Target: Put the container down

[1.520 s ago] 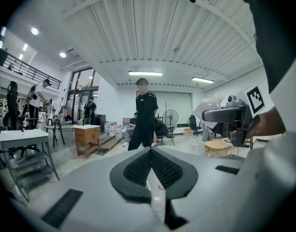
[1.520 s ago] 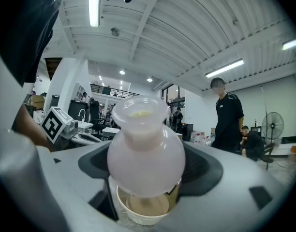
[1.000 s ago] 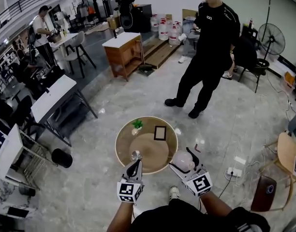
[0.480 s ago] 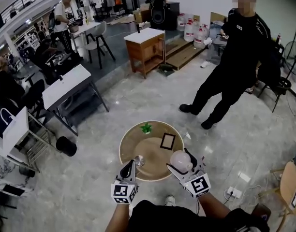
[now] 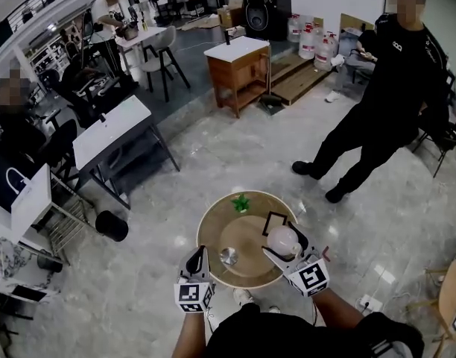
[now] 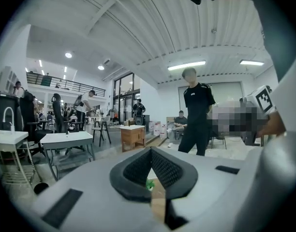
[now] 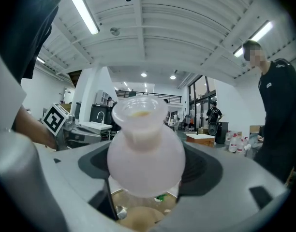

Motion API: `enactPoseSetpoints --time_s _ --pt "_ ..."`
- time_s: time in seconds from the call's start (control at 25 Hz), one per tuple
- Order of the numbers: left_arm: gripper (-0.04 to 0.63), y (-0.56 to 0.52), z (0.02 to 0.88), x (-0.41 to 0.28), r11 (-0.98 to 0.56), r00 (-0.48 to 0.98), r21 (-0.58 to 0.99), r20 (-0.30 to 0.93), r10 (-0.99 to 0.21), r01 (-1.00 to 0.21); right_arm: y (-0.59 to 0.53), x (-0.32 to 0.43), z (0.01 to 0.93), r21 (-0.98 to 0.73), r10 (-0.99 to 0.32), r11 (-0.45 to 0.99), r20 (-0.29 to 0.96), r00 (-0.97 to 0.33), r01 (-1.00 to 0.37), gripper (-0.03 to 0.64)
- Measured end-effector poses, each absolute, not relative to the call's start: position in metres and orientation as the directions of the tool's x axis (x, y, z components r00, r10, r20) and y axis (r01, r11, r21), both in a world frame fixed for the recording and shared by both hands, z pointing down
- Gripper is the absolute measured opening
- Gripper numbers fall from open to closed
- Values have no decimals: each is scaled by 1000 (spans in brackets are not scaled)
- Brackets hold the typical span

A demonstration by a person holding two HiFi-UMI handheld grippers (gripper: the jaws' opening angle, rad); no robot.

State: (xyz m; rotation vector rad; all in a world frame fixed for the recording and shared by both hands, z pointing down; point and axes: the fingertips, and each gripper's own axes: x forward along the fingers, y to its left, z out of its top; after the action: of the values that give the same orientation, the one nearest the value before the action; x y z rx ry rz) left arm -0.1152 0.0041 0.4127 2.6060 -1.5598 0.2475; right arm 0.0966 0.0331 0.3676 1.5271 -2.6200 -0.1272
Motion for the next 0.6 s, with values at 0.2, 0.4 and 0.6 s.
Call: enactPoseSetpoints --time_s 0.2,0.4,0.6 --pt "0 -40 416 -135 -451 445 6 180 -877 -892 -6 87 369 113 -874 486 52 -483 -867 399" --pt "0 -71 422 -139 -477 470 11 197 -860 -879 -39 75 376 101 -882 471 66 -467 -876 398" --pt "0 -95 432 -133 -527 522 26 198 -830 -849 -65 65 389 94 -892 451 87 -444 -888 399"
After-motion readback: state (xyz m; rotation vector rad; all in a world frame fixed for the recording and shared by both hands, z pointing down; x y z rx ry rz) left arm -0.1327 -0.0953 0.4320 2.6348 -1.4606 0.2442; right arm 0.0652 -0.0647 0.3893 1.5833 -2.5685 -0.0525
